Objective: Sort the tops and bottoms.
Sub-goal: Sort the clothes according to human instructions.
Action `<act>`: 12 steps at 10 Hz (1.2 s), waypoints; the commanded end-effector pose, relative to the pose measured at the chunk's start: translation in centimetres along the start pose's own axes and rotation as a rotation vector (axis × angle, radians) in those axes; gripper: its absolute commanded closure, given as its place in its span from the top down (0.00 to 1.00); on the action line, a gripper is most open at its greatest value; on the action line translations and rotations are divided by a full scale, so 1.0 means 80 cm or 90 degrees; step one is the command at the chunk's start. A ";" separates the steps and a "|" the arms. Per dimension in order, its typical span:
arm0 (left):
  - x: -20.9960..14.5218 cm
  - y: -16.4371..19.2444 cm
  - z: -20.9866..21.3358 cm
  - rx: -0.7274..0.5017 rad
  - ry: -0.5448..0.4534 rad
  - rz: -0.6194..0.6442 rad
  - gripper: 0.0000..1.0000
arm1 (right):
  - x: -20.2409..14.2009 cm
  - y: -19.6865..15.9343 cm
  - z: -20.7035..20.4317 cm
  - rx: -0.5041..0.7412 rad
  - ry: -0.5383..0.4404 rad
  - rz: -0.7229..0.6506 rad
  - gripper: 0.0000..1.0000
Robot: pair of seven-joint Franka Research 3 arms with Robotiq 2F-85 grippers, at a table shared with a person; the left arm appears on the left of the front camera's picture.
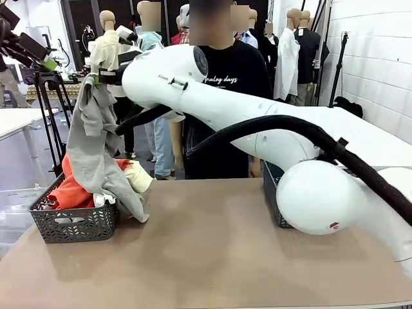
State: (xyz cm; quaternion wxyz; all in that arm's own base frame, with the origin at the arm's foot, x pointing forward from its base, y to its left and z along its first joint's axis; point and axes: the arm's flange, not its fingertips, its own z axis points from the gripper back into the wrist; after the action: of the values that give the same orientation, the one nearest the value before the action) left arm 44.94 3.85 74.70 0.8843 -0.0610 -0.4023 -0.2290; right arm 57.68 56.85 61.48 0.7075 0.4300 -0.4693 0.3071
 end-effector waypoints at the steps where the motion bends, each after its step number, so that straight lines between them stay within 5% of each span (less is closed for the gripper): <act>1: 0.000 0.000 0.002 0.002 -0.001 0.000 1.00 | 0.088 -0.004 -0.095 0.013 0.005 0.017 0.00; 8: 0.000 0.000 0.002 0.002 -0.001 0.000 1.00 | 0.031 0.003 -0.262 0.034 0.288 0.024 0.00; 9: 0.000 0.000 0.002 0.002 -0.001 0.000 1.00 | -0.089 0.039 -0.058 0.041 0.224 0.033 0.00; 12: 0.000 0.000 0.002 0.002 -0.001 0.000 1.00 | -0.089 0.039 -0.058 0.041 0.224 0.033 0.00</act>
State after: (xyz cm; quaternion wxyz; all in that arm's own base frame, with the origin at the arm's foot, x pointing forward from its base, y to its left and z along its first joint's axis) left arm 44.94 3.84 74.71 0.8842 -0.0610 -0.4024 -0.2291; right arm 54.20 62.11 55.36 0.7590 0.3719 -0.3390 0.4132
